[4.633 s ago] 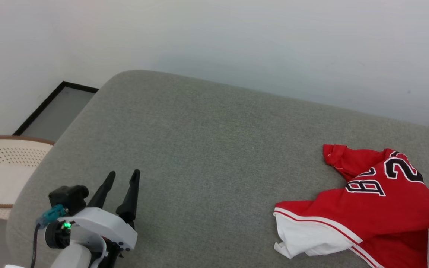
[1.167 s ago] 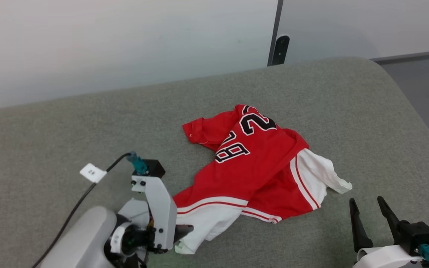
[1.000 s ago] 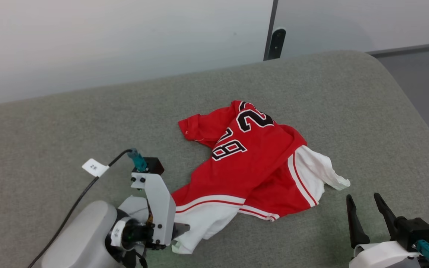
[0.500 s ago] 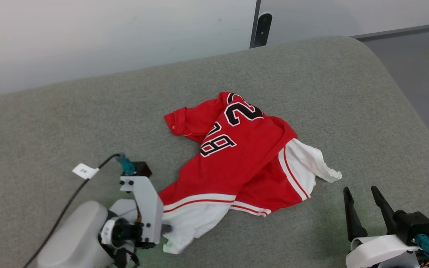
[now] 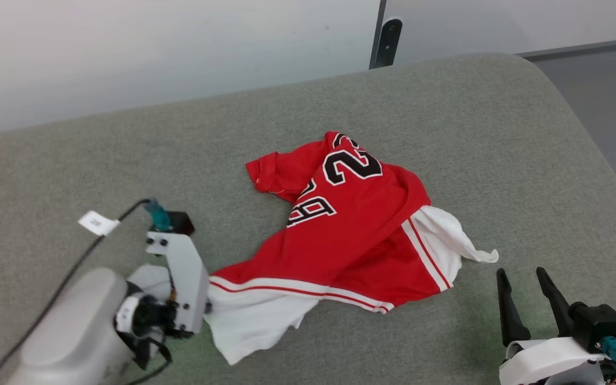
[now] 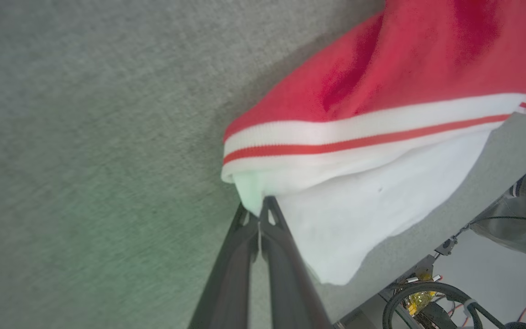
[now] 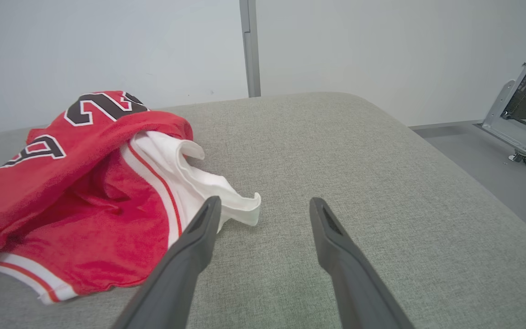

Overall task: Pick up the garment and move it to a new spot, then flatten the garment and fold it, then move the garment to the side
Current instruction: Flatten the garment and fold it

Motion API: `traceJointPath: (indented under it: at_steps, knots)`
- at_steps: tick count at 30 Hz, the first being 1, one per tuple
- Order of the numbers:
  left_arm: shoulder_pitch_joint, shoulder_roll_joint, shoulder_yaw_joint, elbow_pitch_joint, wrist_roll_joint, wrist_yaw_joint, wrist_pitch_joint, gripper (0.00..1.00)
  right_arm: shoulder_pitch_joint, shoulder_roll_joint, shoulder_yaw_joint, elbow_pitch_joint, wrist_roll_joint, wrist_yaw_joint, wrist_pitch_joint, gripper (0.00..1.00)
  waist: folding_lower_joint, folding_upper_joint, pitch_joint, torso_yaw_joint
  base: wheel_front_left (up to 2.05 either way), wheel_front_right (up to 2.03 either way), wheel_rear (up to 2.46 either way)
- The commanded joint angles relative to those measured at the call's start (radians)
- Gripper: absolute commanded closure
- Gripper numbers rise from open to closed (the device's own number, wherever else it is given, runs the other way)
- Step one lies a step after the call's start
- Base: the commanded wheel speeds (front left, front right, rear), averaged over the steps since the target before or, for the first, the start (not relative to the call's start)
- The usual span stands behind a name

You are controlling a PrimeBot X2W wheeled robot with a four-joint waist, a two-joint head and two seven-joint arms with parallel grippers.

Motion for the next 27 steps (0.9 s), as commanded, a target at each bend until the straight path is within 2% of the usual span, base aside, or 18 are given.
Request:
traceJointPath:
  at_steps: [1,9,23,27]
  knots:
    - [-0.013,0.013,0.006,-0.003,0.008,-0.001,-0.004,1.0,0.003,0.003,-0.004,0.002,0.001,-0.001,-0.005,0.0,0.0,0.0,-0.001,0.003,0.0,0.0,0.0]
    - [-0.076,0.072,0.045,-0.041,0.025,0.0,-0.033,1.0,0.004,0.003,-0.003,0.009,0.002,-0.001,-0.005,0.0,0.0,0.0,-0.001,0.014,0.0,0.0,0.0]
    - [-0.198,0.157,0.006,-0.026,0.135,-0.083,-0.09,1.0,0.002,0.003,0.005,0.025,-0.008,-0.001,-0.005,0.0,0.0,0.0,0.006,0.003,0.0,0.0,0.0]
    - [-0.212,0.142,-0.006,0.038,0.125,-0.105,-0.085,1.0,-0.001,0.003,0.009,0.029,-0.006,-0.001,-0.005,0.0,0.0,0.0,0.012,0.001,0.0,0.0,0.0]
